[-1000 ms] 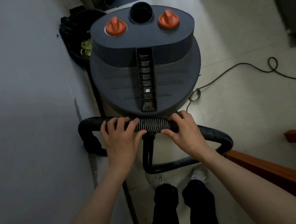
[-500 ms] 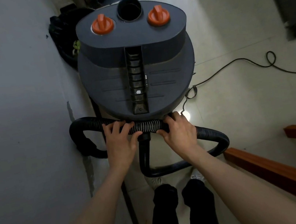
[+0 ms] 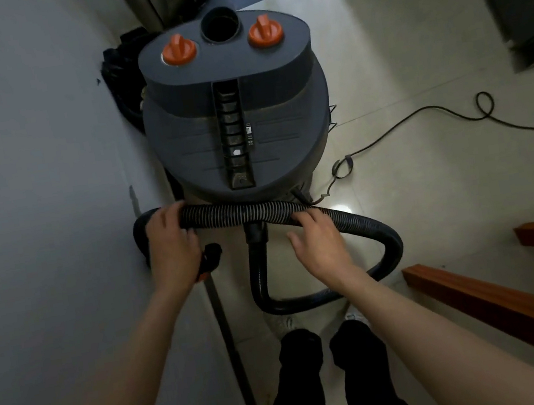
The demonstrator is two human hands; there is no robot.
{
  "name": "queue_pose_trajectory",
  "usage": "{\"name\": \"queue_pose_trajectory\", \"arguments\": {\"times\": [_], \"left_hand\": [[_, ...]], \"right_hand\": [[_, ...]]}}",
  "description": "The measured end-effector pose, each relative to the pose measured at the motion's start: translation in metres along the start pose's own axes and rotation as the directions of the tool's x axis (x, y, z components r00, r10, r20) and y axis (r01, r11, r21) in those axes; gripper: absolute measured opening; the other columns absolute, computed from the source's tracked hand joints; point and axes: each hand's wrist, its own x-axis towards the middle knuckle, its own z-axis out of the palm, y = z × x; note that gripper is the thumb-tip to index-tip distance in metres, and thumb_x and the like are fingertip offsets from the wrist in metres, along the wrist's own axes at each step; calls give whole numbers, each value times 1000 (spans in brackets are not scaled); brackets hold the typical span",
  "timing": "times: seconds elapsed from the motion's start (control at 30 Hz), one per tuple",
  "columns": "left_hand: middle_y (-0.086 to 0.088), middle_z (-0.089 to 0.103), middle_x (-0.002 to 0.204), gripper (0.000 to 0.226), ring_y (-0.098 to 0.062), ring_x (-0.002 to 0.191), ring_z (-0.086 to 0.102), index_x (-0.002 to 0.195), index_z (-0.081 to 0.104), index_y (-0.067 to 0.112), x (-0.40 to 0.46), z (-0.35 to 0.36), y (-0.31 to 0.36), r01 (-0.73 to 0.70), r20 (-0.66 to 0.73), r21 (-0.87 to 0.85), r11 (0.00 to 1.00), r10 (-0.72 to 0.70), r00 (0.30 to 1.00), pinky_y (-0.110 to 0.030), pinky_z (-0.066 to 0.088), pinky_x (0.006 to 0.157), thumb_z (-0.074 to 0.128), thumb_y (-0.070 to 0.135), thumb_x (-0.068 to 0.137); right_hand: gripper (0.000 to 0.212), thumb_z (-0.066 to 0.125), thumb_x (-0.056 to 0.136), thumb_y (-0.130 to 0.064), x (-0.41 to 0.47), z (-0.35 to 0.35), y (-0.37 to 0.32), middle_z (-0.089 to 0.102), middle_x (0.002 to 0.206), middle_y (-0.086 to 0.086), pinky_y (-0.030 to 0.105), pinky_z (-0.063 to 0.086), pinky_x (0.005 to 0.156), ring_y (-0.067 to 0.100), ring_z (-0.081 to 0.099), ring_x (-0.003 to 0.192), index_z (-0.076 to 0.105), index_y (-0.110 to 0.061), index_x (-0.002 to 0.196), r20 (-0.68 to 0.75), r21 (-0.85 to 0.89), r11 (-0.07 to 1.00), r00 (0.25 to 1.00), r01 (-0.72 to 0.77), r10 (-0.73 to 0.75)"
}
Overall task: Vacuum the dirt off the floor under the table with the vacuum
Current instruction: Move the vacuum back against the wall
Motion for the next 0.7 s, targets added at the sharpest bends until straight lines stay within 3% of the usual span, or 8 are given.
{"name": "queue_pose_trajectory", "arguments": {"times": [0.17, 0.3, 0.4, 0.53, 0.7], "left_hand": [[-18, 21, 151, 81, -30, 140, 20, 148, 17, 6, 15, 5, -48, 216, 135, -2, 976, -214, 967, -35, 16, 115, 64, 1, 83], [-17, 35, 143, 69, -32, 133, 31, 141, 31, 7, 33, 21, -81, 283, 22, 9, 959, -283, 959, -39, 20, 111, 65, 3, 81], [-16, 42, 137, 66, -32, 128, 39, 137, 32, 7, 33, 28, -98, 421, -6, -134, 897, -426, 905, -40, 32, 106, 68, 5, 81], [-11, 41, 139, 72, -24, 126, 42, 139, 25, 13, 31, 43, -117, 448, 57, -310, 839, -454, 889, -33, 37, 101, 68, 8, 82], [-19, 37, 136, 54, -31, 120, 43, 131, 38, 2, 32, 51, -130, 542, -11, -74, 837, -544, 839, -36, 35, 99, 63, 19, 87]], "right_hand": [[48, 49, 97, -31, -7, 24, -2, 50, 138, 8, 29, 33, 104, 21, 44, 128, 43, -9, 139, 144, 121, 991, 989, -58, 40], [59, 52, 95, -38, 8, 45, -11, 49, 140, 7, 31, 37, 104, 20, 46, 128, 36, -10, 144, 237, 429, 854, 949, -293, 207], [54, 49, 98, -33, 18, 60, -13, 48, 142, 7, 28, 36, 101, 22, 46, 129, 35, -11, 145, 319, 481, 795, 918, -370, 234], [52, 44, 101, -28, 28, 89, -12, 40, 148, 6, 23, 33, 92, 24, 41, 132, 28, -13, 147, 403, 478, 755, 875, -450, 266], [52, 39, 103, -22, 24, 117, -9, 41, 146, 5, 19, 28, 87, 21, 40, 133, 19, -20, 151, 455, 497, 710, 847, -499, 276]]}}
